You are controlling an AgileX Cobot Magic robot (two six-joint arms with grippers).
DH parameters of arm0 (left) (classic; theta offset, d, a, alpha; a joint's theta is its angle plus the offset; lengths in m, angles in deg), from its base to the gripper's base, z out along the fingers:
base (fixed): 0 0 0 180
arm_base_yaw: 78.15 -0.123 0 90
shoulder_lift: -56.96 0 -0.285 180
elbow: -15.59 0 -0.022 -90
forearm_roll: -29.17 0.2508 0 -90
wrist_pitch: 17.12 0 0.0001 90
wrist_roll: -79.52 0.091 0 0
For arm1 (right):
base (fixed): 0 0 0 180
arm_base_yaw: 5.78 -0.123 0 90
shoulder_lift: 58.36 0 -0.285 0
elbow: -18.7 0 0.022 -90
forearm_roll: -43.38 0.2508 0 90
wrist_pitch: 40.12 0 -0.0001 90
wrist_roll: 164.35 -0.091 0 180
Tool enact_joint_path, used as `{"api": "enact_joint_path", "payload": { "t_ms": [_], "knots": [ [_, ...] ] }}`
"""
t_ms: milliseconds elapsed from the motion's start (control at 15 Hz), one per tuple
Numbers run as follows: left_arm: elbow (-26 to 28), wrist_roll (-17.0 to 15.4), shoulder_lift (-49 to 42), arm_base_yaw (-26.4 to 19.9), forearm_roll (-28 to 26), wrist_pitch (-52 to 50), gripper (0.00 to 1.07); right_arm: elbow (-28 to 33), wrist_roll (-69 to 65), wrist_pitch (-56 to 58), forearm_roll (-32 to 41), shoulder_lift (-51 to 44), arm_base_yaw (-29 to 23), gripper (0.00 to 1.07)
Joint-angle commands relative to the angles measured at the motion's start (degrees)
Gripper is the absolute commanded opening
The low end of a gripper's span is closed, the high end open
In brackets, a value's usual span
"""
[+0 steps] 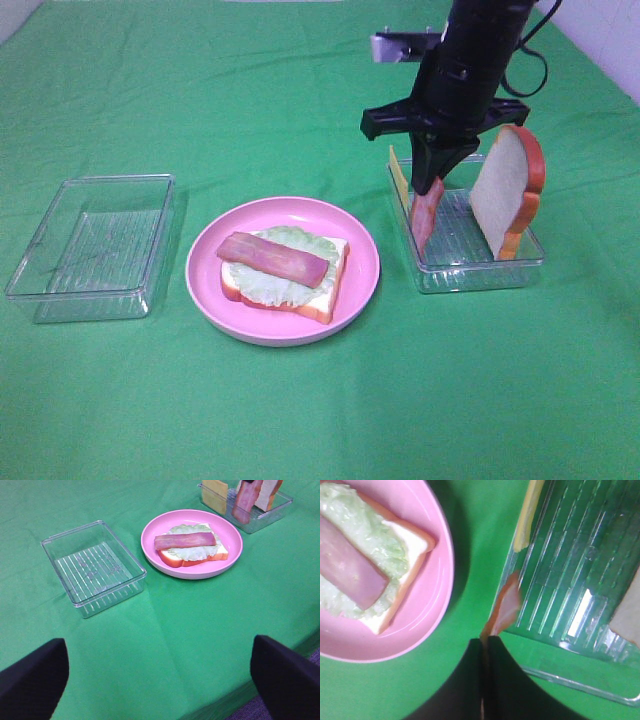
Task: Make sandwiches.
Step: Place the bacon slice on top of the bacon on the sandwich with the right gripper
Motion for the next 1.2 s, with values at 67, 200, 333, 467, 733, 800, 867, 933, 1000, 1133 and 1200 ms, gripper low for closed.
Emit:
{"api": "enact_joint_path", "payload": {
  "t_ms": [67, 200, 333, 467, 733, 800, 867, 933, 1000, 1133, 1200],
  "knots": [
    [-0.11, 0.11, -1.15, 0.17, -0.06, -0.63, 0.92, -0.52, 0.52, 3.61, 0.97, -3.95, 0.06, 0.0],
    [-0.11, 0.11, -1.15, 0.17, -0.06, -0.63, 0.92, -0.52, 4.35, 6.93, 6.07, -6.07, 0.0, 0.0],
    [-0.11, 0.11, -1.15, 0.17, -0.06, -0.63, 0.92, -0.52, 7.85, 7.33, 12.66, -6.99, 0.0, 0.0],
    [-0.11, 0.11, -1.15, 0.17, -0.06, -0.63, 0.92, -0.52, 12.38, 6.82, 22.17, -6.88, 0.0, 0.0],
    [-0.11, 0.11, -1.15, 0.17, -0.06, -0.63, 0.92, -0.52, 20.34, 3.72, 40.34, -4.35, 0.0, 0.0],
    [-0.11, 0.11, -1.15, 0.17, -0.06, -0.63, 0.92, -0.52, 22.46, 2.98, 44.29, -3.32, 0.0, 0.0],
    [-0.11, 0.11, -1.15, 0.17, -0.06, -0.63, 0.92, -0.52, 24.24, 2.52, 48.59, -1.95, 0.0, 0.0],
    [-0.11, 0.11, -1.15, 0.17, -0.06, -0.63, 0.92, -0.52, 26.18, 2.06, 52.71, -0.63, 0.0, 0.0],
    [-0.11, 0.11, -1.15, 0.17, -0.06, -0.63, 0.92, -0.52, 29.28, 1.09, 58.04, 1.38, -0.23, 0.0],
    [-0.11, 0.11, -1.15, 0.17, -0.06, -0.63, 0.92, -0.52, 31.46, -1.6, 61.65, 4.13, -1.72, 0.0],
    [-0.11, 0.11, -1.15, 0.17, -0.06, -0.63, 0.92, -0.52, 31.57, -3.5, 61.88, 5.61, -2.41, 0.0]
  ]
}}
